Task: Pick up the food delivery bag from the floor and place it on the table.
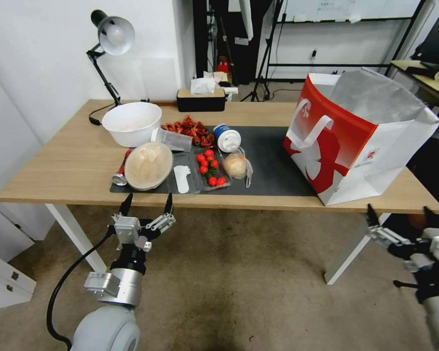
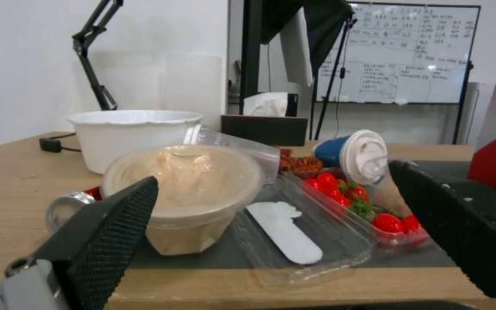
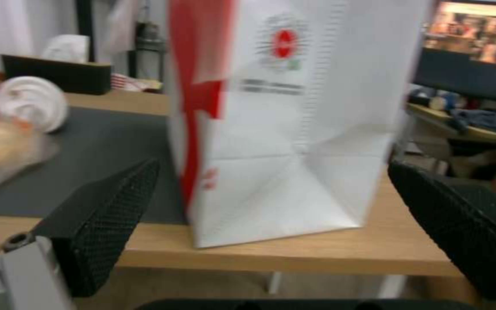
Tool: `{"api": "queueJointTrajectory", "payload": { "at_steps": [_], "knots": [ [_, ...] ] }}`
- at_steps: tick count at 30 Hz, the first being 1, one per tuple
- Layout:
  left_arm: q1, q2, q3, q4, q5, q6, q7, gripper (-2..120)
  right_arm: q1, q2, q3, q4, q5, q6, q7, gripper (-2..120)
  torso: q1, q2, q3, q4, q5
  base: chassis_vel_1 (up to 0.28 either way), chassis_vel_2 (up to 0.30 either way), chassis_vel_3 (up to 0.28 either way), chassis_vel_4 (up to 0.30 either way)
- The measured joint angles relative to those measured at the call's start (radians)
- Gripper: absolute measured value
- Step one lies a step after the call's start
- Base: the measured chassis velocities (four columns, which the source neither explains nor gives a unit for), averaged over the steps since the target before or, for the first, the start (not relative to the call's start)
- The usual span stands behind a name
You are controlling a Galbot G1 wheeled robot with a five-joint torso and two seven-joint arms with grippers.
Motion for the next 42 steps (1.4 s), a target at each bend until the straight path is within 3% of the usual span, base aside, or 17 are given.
{"api": "queueJointTrajectory", "payload": {
  "at_steps": [10,16,42],
  "knots": [
    [0.014,-0.014,0.013,0.036,0.063,-0.03,0.01,100,0.028,0.039,-0.194,-0.015,-0.181,0.024,0.0,100,0.0,0.0,0.0,0.0,-0.0002,0.0,0.0,0.0,0.0],
    [0.026,-0.02,0.015,0.039,0.084,-0.023,0.014,100,0.03,0.066,-0.266,-0.052,-0.244,0.118,-0.024,100,0.0,0.0,0.0,0.0,-0.0001,0.0,0.0,0.0,0.0],
    [0.042,-0.032,0.026,0.06,0.086,-0.009,-0.007,100,0.028,0.076,-0.306,-0.062,-0.279,0.17,-0.053,100,0.0,0.0,0.0,0.0,0.0,0.0,0.0,0.0,0.0]
  ]
}}
